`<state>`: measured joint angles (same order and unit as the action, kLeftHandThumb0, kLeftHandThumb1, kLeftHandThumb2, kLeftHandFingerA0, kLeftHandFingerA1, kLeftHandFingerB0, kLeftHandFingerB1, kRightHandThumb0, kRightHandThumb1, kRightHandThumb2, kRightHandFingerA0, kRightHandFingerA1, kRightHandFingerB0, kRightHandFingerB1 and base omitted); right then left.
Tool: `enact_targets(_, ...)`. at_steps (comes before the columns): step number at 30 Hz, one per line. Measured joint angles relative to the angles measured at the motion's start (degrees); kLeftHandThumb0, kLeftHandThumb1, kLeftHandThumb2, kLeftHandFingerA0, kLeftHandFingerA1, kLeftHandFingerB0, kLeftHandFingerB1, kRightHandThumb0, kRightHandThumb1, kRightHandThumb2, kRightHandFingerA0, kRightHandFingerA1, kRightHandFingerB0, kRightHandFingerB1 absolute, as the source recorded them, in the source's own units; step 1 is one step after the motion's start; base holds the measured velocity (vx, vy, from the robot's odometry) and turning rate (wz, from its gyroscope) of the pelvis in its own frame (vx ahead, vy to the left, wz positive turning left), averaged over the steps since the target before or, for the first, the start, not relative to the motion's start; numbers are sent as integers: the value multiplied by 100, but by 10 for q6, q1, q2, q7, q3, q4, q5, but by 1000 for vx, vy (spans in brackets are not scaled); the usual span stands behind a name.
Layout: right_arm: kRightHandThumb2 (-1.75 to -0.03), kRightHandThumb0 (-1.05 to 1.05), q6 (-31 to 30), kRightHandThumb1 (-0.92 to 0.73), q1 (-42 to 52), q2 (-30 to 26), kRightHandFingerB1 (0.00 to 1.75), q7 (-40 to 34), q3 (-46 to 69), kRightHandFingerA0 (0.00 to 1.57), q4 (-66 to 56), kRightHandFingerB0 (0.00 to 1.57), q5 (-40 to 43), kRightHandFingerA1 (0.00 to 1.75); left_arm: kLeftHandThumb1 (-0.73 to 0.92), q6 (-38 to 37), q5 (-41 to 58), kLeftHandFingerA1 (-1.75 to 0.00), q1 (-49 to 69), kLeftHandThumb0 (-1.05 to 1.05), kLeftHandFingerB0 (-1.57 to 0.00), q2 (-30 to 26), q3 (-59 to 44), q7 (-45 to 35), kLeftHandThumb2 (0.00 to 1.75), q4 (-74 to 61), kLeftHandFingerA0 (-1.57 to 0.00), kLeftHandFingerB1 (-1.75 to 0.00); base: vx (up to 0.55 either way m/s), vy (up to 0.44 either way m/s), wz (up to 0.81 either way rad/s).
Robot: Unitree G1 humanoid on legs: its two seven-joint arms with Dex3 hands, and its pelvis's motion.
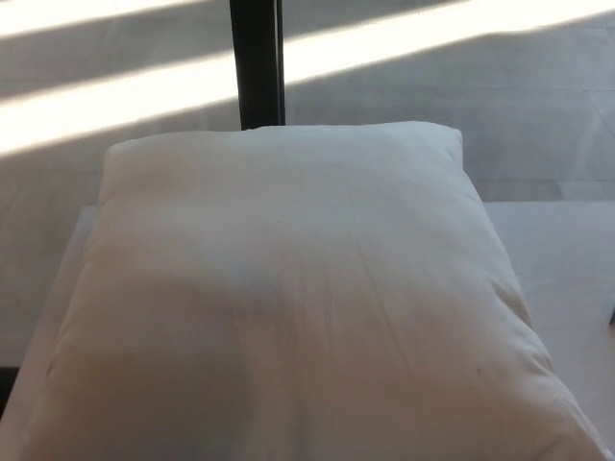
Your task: A hammer is kept on the right hand side and a pillow is kept on the left hand side on the desk infront of the robot and the robot uses its right hand to pick up the hammer and makes a downward swinging motion to hit the pillow
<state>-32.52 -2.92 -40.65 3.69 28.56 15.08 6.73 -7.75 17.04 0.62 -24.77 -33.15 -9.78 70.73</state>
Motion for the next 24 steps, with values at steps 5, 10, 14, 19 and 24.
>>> enact_targets(5, -114, -34, 30, -62, 0, 14, 50, -6, 84, 3, 64, 0, 23, 55, 70, 0, 0, -50, -1, -56, -51, 0, 0, 0, 61, 0, -67, -46, 0, 0, 0)
enact_targets(10, -66, -53, 53, -84, -5, 38, 41, -19, 164, 0, 137, 6, 51, 37, 70, 0, 0, -50, -1, -55, -51, 0, 0, 0, 61, 0, -65, -45, 0, 0, 0)
enact_targets(14, -64, -54, 67, -82, -21, 49, 42, -34, 231, 1, 205, 11, 76, 43, 71, 0, 0, -49, -1, -55, -51, 0, 0, 0, 61, 0, -67, -45, 0, 0, 0)
enact_targets(19, -113, -36, 92, -61, -57, 53, 51, -67, 322, 2, 301, 0, 109, 54, 68, 0, 0, -54, -1, -58, -57, 0, 0, 1, 60, 0, -76, -48, 0, 0, 0)
enact_targets(24, -63, -71, 128, -75, -82, 78, 40, -91, 365, 23, 379, 24, 134, 66, 69, 0, 0, -54, 2, -58, -57, 0, 0, 5, 61, 1, -74, -49, 0, 0, 0)
